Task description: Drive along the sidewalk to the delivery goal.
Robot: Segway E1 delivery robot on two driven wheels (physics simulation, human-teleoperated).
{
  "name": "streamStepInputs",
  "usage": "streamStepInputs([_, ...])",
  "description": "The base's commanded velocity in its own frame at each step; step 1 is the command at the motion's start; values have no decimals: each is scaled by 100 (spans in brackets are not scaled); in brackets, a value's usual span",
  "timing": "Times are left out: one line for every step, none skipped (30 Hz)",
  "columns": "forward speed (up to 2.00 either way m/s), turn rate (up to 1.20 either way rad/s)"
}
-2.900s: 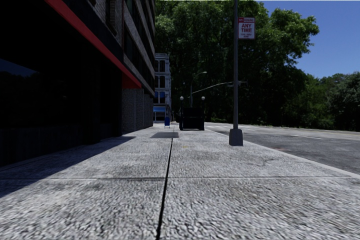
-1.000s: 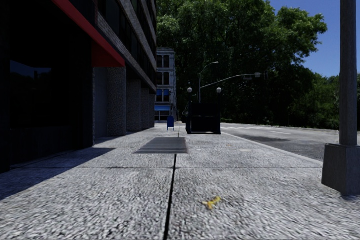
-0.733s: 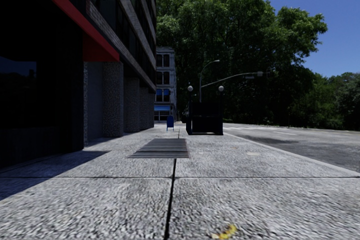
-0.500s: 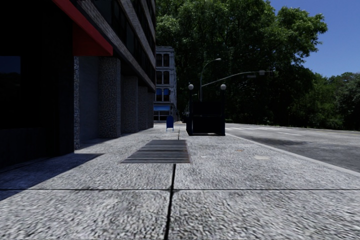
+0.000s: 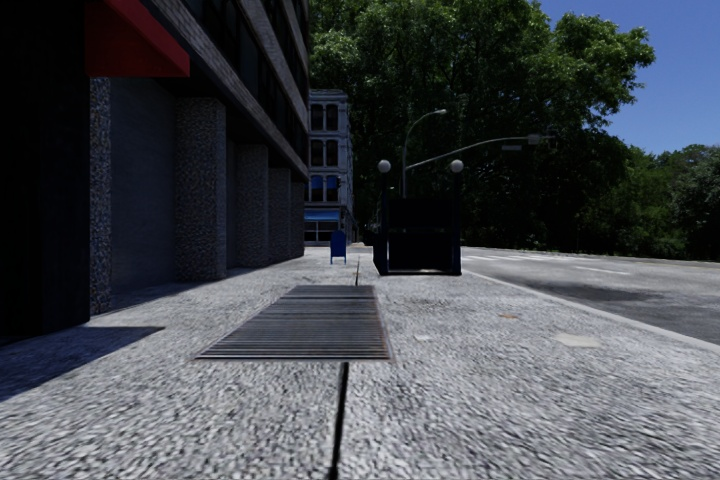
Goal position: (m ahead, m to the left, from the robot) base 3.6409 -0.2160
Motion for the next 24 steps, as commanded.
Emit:
streamStepInputs([200, 0])
streamStepInputs([200, 0])
streamStepInputs([200, 0])
streamStepInputs([200, 0])
streamStepInputs([200, 0])
streamStepInputs([200, 0])
streamStepInputs([200, 0])
streamStepInputs([200, 0])
streamStepInputs([200, 0])
streamStepInputs([200, 0])
streamStepInputs([200, 0])
streamStepInputs([200, 0])
streamStepInputs([200, 0])
streamStepInputs([200, 0])
streamStepInputs([200, 0])
streamStepInputs([200, 0])
streamStepInputs([200, 0])
streamStepInputs([200, 0])
streamStepInputs([200, 0])
streamStepInputs([200, 0])
streamStepInputs([200, 0])
streamStepInputs([200, 0])
streamStepInputs([200, 0])
streamStepInputs([200, 0])
